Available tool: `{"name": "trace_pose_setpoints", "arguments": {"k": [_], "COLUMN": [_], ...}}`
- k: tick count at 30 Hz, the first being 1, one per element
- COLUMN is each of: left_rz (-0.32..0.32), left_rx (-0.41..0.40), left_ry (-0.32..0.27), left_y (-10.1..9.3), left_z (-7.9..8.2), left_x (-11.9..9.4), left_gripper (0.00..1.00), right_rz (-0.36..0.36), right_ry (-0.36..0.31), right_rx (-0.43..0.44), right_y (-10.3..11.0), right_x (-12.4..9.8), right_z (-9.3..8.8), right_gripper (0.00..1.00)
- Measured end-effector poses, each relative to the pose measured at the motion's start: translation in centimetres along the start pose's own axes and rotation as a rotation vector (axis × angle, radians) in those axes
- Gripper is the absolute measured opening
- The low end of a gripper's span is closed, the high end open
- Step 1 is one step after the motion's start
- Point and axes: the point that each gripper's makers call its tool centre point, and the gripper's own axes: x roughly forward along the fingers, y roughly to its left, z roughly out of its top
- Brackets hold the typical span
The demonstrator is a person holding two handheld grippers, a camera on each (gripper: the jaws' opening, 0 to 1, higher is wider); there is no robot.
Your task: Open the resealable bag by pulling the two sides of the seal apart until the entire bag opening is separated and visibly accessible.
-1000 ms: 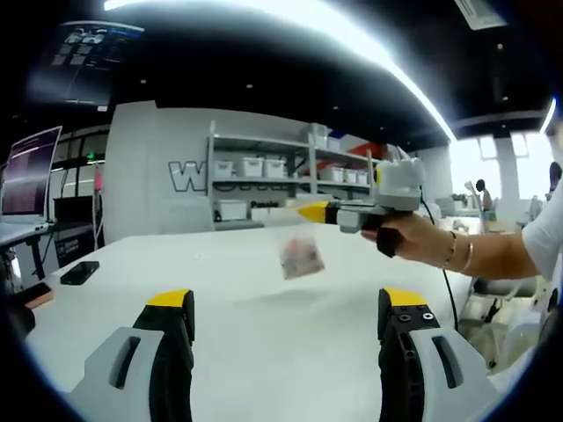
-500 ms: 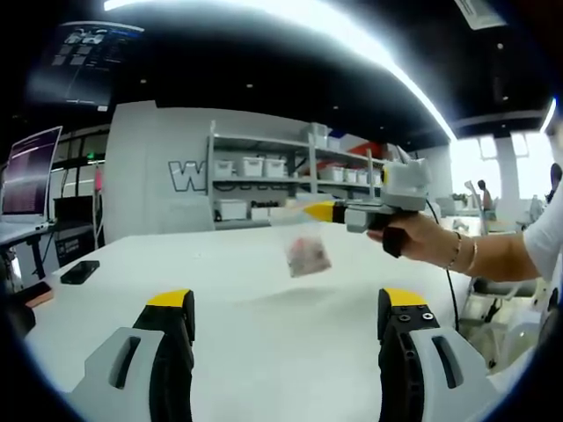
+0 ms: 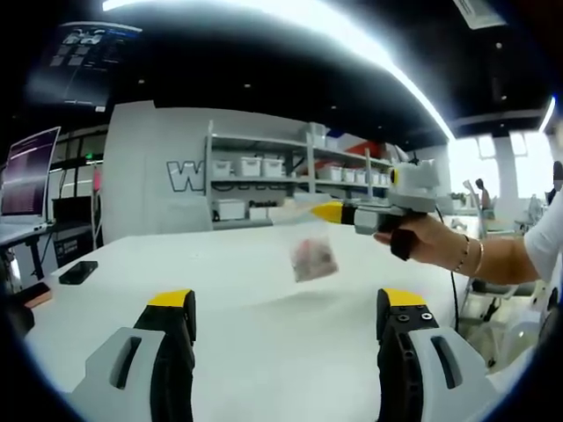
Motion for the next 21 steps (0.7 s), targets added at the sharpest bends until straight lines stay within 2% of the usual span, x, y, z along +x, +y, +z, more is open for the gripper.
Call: {"name": "trace_pose_setpoints", "arguments": {"k": [21], "left_rz": [-0.016], "left_rx": [0.007], "left_ry": [0.005], "left_y": [-1.0], "left_z": [-0.3], "left_x": [0.3], "left_gripper": [0.82], "right_rz": [0.029], "right_ry": [-0.012], "right_rx": [0.032], "right_y": [1.8], "right_x": [-3.3], "right_z": [-0.7], "right_gripper": [0.0]}}
